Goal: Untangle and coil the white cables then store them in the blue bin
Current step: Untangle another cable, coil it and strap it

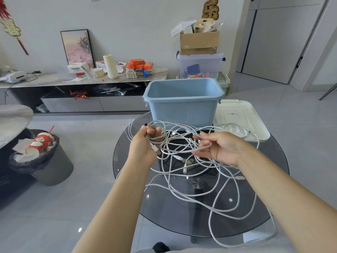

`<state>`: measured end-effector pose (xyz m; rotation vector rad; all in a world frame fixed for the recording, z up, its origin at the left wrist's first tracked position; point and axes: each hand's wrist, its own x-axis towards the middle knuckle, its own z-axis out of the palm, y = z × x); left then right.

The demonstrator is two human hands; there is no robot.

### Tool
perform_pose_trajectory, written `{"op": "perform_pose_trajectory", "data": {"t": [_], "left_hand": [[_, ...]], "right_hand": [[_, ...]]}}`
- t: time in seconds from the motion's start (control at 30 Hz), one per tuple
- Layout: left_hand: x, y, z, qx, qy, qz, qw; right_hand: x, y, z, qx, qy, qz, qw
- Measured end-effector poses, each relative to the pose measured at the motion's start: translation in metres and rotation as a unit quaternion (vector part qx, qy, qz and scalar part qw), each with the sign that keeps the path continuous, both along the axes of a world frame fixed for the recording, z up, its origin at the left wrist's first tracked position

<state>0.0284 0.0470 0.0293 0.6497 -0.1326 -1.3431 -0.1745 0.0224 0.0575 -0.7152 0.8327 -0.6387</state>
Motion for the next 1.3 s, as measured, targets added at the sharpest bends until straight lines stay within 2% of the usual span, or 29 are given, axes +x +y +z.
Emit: {"op": "perform_pose_trajectory", "data": {"t": [0.07, 0.13, 0.17, 0.2, 0.23, 0.27, 0.3, 0.33, 0.4, 0.47, 0.5, 0.6, 0.73, 0.83, 0.87, 0.97, 1.17, 1.23, 1.3], "left_hand": [[-0.001, 0.001, 0.0, 0.003, 0.003, 0.018, 1.0], [-0.004, 0.001, 0.001, 0.002, 0.007, 0.023, 1.0], [-0.006, 0.001, 0.002, 0.0, 0.003, 0.027, 1.0], [-0.008, 0.001, 0.004, -0.003, -0.003, 0.032, 0.999], [-0.011, 0.001, 0.006, -0.005, -0.013, 0.037, 0.999], [-0.013, 0.002, 0.009, -0.005, -0.023, 0.041, 0.999], [-0.015, 0.003, 0.011, -0.006, -0.032, 0.043, 0.999], [-0.017, 0.003, 0.012, -0.01, -0.038, 0.043, 0.998], [-0.02, 0.003, 0.012, -0.019, -0.05, 0.036, 0.998], [-0.023, 0.003, 0.011, -0.024, -0.067, 0.028, 0.997], [-0.025, 0.003, 0.011, -0.024, -0.076, 0.026, 0.996], [-0.027, 0.002, 0.01, -0.028, -0.102, 0.027, 0.994], [-0.026, 0.004, 0.01, -0.039, -0.12, 0.026, 0.992], [-0.029, 0.006, 0.009, -0.045, -0.216, 0.025, 0.975], [-0.03, 0.008, 0.008, -0.041, -0.285, 0.027, 0.957], [-0.031, 0.012, 0.007, -0.032, -0.496, 0.013, 0.868], [-0.038, 0.015, 0.006, -0.054, -0.619, -0.084, 0.779], [-0.042, 0.015, 0.007, -0.08, -0.597, -0.143, 0.786], [-0.042, 0.013, 0.007, -0.104, -0.527, -0.191, 0.822]], "right_hand": [[0.001, 0.0, -0.001, 0.056, -0.073, -0.049, 0.995], [0.004, 0.0, -0.004, 0.061, -0.07, -0.07, 0.993], [0.007, 0.001, -0.006, 0.007, 0.0, -0.069, 0.998], [0.009, 0.002, -0.009, -0.096, 0.122, -0.064, 0.986], [0.01, 0.004, -0.011, -0.225, 0.278, -0.049, 0.933], [0.011, 0.006, -0.015, -0.349, 0.41, -0.037, 0.842], [0.013, 0.008, -0.017, -0.437, 0.483, -0.028, 0.758], [0.015, 0.012, -0.018, -0.482, 0.51, -0.012, 0.713], [0.02, 0.018, -0.019, -0.511, 0.56, 0.03, 0.651], [0.028, 0.025, -0.017, -0.545, 0.616, 0.046, 0.567], [0.031, 0.029, -0.015, -0.558, 0.63, 0.047, 0.538], [0.038, 0.039, -0.006, -0.585, 0.638, 0.076, 0.495], [0.041, 0.047, 0.002, -0.596, 0.624, 0.128, 0.488], [0.039, 0.047, 0.005, -0.617, 0.589, 0.142, 0.503], [0.037, 0.047, 0.007, -0.629, 0.567, 0.139, 0.514], [0.028, 0.043, 0.01, -0.662, 0.484, 0.109, 0.562], [0.015, 0.022, 0.002, -0.681, 0.368, 0.006, 0.633], [0.012, 0.016, 0.003, -0.675, 0.345, -0.049, 0.651], [0.01, 0.011, 0.004, -0.662, 0.337, -0.094, 0.663]]}}
